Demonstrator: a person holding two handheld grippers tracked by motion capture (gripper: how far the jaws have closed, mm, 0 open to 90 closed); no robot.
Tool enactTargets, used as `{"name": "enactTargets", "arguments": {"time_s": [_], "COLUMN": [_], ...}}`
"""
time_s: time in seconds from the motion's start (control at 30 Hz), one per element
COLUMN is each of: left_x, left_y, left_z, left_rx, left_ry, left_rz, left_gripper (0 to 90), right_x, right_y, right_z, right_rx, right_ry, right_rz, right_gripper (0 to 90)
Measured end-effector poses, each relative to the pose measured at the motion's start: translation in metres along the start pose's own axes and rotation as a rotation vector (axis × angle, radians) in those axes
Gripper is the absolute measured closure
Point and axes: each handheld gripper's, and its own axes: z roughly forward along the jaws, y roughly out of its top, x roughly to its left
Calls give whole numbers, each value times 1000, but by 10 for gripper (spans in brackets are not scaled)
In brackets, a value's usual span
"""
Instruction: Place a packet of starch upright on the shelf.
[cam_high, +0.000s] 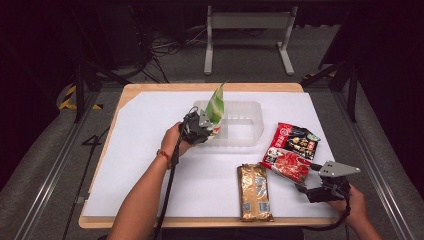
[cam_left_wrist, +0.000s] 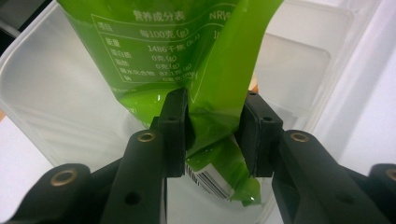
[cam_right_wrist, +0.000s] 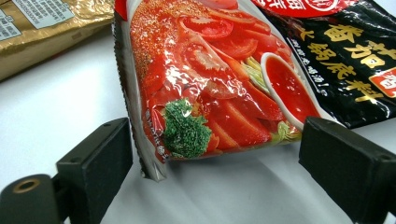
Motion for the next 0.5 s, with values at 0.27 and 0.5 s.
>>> {"name": "enactTargets", "arguments": {"time_s": [0.27,0.5], "left_x": [4,0], "left_y": [0,-7], "left_z": [-6,-26], "left_rx": [-46,-136], "left_ry": [-71,-110], "left_rz": [-68,-138], "left_gripper": [543,370], "right_x": [-1,-2], "right_y": [-1,-2], "right_z": [-1,-2], "right_rx": [-4,-14], "right_ry": [3,8], "right_rz": [8,18], "right_gripper": [107,107]}}
